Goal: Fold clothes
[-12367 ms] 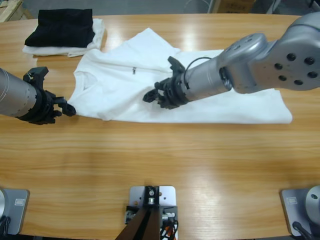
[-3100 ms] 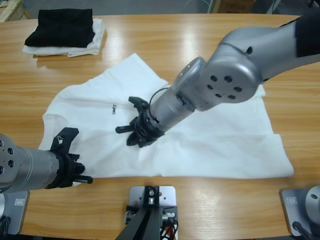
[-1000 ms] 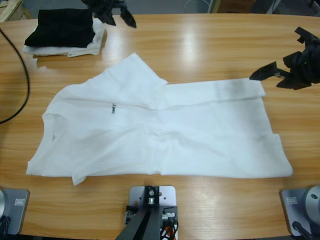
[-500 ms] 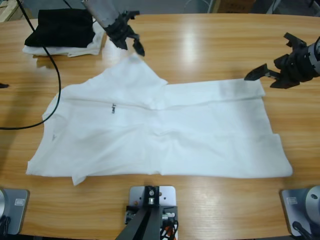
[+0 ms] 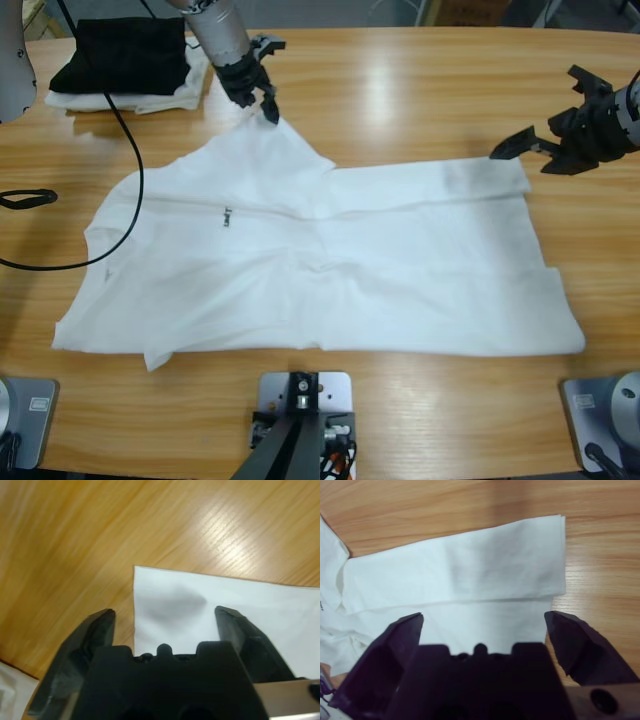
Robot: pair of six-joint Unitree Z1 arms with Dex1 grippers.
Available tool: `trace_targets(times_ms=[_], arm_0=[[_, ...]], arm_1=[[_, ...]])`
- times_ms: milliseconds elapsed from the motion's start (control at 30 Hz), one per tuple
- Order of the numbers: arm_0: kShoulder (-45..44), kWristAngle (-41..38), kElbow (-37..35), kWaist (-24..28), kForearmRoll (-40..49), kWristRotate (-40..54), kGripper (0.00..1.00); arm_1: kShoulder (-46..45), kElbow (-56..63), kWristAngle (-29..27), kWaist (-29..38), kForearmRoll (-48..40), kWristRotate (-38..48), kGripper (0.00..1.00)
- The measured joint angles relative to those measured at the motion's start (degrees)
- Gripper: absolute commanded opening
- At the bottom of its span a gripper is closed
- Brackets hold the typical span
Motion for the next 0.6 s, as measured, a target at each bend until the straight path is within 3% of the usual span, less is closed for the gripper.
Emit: trace_targets(times_ms=[200,433,600], arm_0=[[0.11,-0.98,0.01,-0.39,0.32,2.09,0.924],[0.94,6.53,-0.62,-2.19,2.49,3.70,0.912],[1.07,4.93,-0.83,-1.93,2.94,4.04,0.886]], arm_1=[[0.18,0.00,0.00,-0.02,0.00,0.00,1.000],[0.60,0.01,0.00,-0.27,-0.01,-0.07,1.000],[1.65,0.18,0.00,-0.57,-0.66,-0.12,1.000]])
